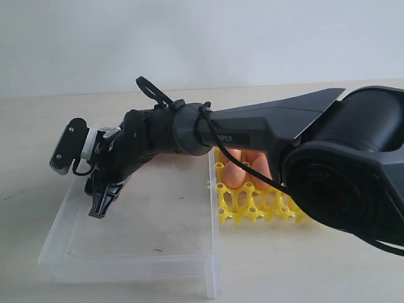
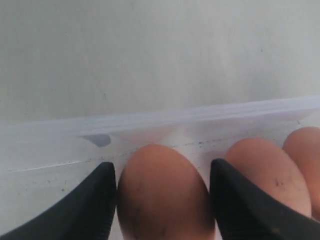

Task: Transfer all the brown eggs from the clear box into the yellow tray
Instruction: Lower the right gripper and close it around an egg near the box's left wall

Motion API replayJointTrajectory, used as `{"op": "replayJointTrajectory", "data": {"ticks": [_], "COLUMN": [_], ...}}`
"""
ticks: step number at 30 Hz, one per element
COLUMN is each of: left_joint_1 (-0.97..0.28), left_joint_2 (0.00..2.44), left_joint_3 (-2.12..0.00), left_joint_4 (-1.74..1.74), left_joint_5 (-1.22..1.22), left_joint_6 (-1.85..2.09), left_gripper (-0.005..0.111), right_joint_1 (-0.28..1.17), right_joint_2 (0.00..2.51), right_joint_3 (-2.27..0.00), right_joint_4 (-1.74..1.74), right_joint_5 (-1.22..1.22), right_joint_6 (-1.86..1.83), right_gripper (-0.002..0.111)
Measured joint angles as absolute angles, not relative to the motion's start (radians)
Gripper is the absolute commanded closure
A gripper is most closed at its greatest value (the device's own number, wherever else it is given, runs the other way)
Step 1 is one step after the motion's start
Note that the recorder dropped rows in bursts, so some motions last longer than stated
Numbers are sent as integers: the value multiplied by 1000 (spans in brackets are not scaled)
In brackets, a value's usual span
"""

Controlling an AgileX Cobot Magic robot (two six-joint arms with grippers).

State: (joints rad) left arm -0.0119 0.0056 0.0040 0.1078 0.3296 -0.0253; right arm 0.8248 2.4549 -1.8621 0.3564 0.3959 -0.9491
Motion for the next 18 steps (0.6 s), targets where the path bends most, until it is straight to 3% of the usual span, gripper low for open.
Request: {"op": "replayJointTrajectory", "data": {"ticks": [6, 8, 9, 10, 11, 18], "left_joint_1": [-12, -12, -12, -12, -12, -12], "left_joint_2": [6, 6, 6, 6, 6, 6], "left_joint_3": [4, 4, 4, 4, 4, 4], "left_joint_4": [108, 108, 108, 108, 108, 108], "left_joint_5": [330, 330, 330, 330, 330, 330], "left_joint_6": [-25, -25, -25, -25, -25, -25], "left_gripper": [107, 107, 107, 107, 107, 107], "right_joint_1": [825, 825, 825, 825, 825, 825], "right_joint_2": [2466, 2466, 2468, 2468, 2468, 2448], "right_joint_3": [-1864, -1864, -1864, -1864, -1866, -1877], "right_joint_4": [372, 376, 376, 378, 378, 382], "right_joint_5": [390, 384, 386, 390, 396, 526], "right_joint_6": [-947, -944, -944, -944, -944, -869], "right_gripper": [55, 67, 84, 92, 108, 108]}}
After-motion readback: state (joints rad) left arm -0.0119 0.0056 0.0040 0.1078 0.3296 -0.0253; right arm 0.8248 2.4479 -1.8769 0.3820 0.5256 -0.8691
